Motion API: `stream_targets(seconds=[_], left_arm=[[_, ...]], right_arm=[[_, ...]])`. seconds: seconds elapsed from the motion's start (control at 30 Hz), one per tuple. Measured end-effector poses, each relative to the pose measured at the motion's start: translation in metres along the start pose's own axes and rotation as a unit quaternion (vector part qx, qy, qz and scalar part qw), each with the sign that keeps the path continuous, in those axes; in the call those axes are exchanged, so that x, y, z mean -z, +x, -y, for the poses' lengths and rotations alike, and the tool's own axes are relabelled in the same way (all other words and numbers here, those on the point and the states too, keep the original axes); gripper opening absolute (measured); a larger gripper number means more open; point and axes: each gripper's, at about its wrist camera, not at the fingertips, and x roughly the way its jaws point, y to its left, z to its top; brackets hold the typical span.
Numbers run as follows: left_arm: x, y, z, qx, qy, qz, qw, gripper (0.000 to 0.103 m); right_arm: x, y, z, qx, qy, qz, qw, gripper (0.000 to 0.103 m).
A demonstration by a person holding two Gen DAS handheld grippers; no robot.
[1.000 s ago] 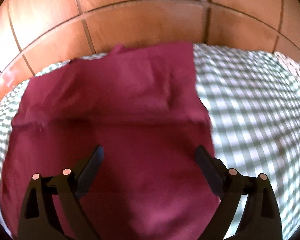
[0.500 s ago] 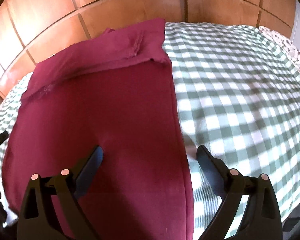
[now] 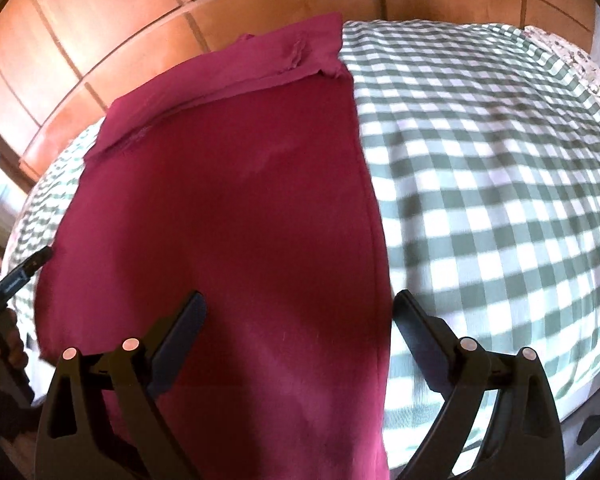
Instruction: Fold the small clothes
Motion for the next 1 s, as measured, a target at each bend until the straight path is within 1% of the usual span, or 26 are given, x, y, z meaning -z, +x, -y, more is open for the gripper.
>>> stream_targets(seconds=[0.07,0.1,0.13,0.17,0.2,0.27,0.3,0.33,0.37,0.4,0.43,0.47,0.5,0.53,0.6,0.67,0.77,0.9,1.0], left_arm=[[0.010,-0.003,-0.010,0.011,-0.005,-0.012,0.9999,0.056],[0.016,-0.005,-0.016,0.026,-0.007,-0.022,0.9994,0.055],[0.021,-0.007,-0.019,0.040,-0.008,-0.030,0.9987,0.053],[0.026,-0.011,-0.022,0.055,-0.008,-0.037,0.9978,0.049],[0.030,-0.013,-0.023,0.063,-0.006,-0.040,0.9972,0.045],[0.034,-0.017,-0.022,0.086,0.004,-0.048,0.9952,0.039],[0.036,-0.017,-0.019,0.098,0.014,-0.054,0.9936,0.036],[0.037,-0.017,-0.016,0.104,0.023,-0.060,0.9926,0.035],[0.039,-0.017,-0.012,0.106,0.033,-0.064,0.9918,0.031],[0.038,-0.017,-0.008,0.106,0.045,-0.070,0.9908,0.022],[0.038,-0.016,-0.005,0.101,0.057,-0.073,0.9906,0.016],[0.037,-0.017,-0.003,0.100,0.067,-0.074,0.9899,0.011],[0.036,-0.018,-0.003,0.102,0.072,-0.072,0.9897,0.010],[0.035,-0.021,-0.002,0.101,0.073,-0.069,0.9897,0.009],[0.034,-0.025,-0.003,0.105,0.070,-0.065,0.9899,0.009],[0.031,-0.029,-0.007,0.113,0.060,-0.061,0.9899,0.009],[0.025,-0.036,-0.017,0.148,0.027,-0.059,0.9868,0.008],[0.007,-0.036,-0.031,0.200,-0.023,-0.055,0.9779,0.008],[-0.012,-0.030,-0.037,0.230,-0.054,-0.054,0.9703,0.008]], right_arm=[[0.007,-0.005,0.001,-0.003,-0.003,-0.006,1.000,0.087],[0.009,-0.007,0.002,-0.005,-0.002,-0.008,1.000,0.085],[0.013,-0.010,0.003,-0.008,0.000,-0.011,1.000,0.081],[0.018,-0.013,0.004,-0.011,-0.001,-0.016,1.000,0.075],[0.022,-0.015,0.004,-0.012,-0.001,-0.018,1.000,0.071],[0.028,-0.018,0.005,-0.018,0.001,-0.022,1.000,0.056],[0.032,-0.019,0.005,-0.022,0.000,-0.025,0.999,0.053],[0.034,-0.020,0.004,-0.020,-0.003,-0.025,0.999,0.048],[0.035,-0.020,0.004,-0.018,-0.003,-0.024,1.000,0.042],[0.036,-0.020,0.004,-0.020,-0.004,-0.021,1.000,0.039],[0.037,-0.021,0.003,-0.021,-0.006,-0.018,1.000,0.029],[0.039,-0.022,0.002,-0.020,-0.011,-0.015,1.000,0.021],[0.040,-0.022,0.002,-0.021,-0.013,-0.016,1.000,0.018],[0.041,-0.021,0.002,-0.027,-0.015,-0.018,0.999,0.011],[0.041,-0.022,0.001,-0.036,-0.020,-0.022,0.999,0.010],[0.036,-0.027,-0.003,-0.059,-0.030,-0.017,0.998,0.009],[0.025,-0.039,-0.011,-0.095,-0.038,-0.003,0.995,0.009],[-0.001,-0.050,-0.019,-0.145,-0.029,0.024,0.989,0.009],[-0.026,-0.045,-0.017,-0.166,-0.002,0.037,0.986,0.009]])
